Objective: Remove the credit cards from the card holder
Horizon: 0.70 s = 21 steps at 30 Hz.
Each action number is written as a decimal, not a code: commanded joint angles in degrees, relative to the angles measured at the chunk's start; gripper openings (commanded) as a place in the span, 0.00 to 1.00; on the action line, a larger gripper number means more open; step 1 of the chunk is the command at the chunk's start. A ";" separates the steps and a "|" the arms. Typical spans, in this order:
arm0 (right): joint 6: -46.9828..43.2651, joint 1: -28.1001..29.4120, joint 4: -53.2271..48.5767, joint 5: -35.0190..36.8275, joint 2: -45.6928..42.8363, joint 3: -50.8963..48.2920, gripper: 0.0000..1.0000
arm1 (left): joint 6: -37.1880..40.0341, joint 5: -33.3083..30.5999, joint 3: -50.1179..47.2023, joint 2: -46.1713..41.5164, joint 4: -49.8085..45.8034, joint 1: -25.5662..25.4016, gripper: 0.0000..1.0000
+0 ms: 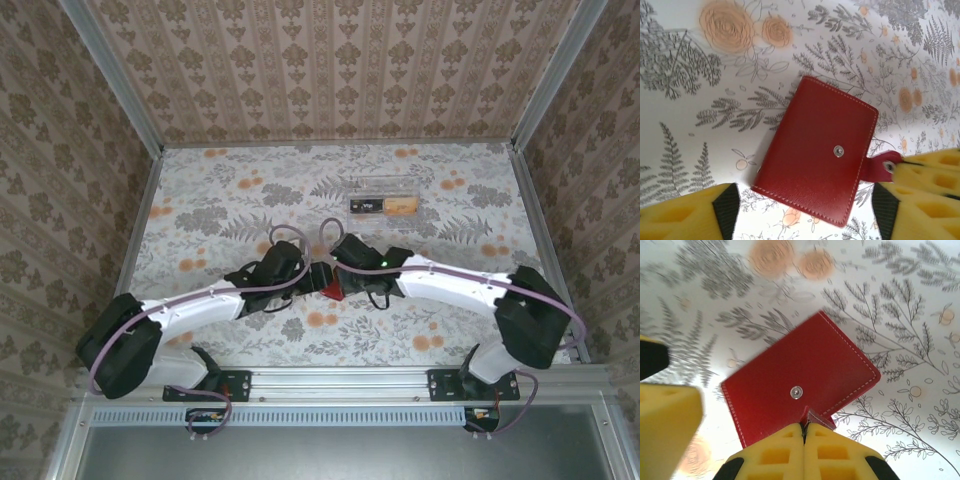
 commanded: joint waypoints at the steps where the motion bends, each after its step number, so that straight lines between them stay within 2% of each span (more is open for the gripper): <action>1: 0.26 0.21 4.39 -2.87 -5.42 -0.53 0.00 | 1.32 -1.34 1.69 -2.22 -4.25 1.46 0.81; 7: 0.02 -0.98 5.96 -6.52 -9.12 0.61 0.00 | 3.03 -2.51 0.29 -9.46 -9.77 5.67 0.90; 11: 0.37 -2.02 6.47 -6.50 -8.81 -1.04 0.00 | 3.70 -3.27 -0.55 -12.50 -11.26 6.41 0.91; 21: 4.73 -6.73 0.62 4.71 -16.53 -13.34 0.01 | 4.49 -1.96 -0.51 -9.78 -9.45 5.01 0.94</action>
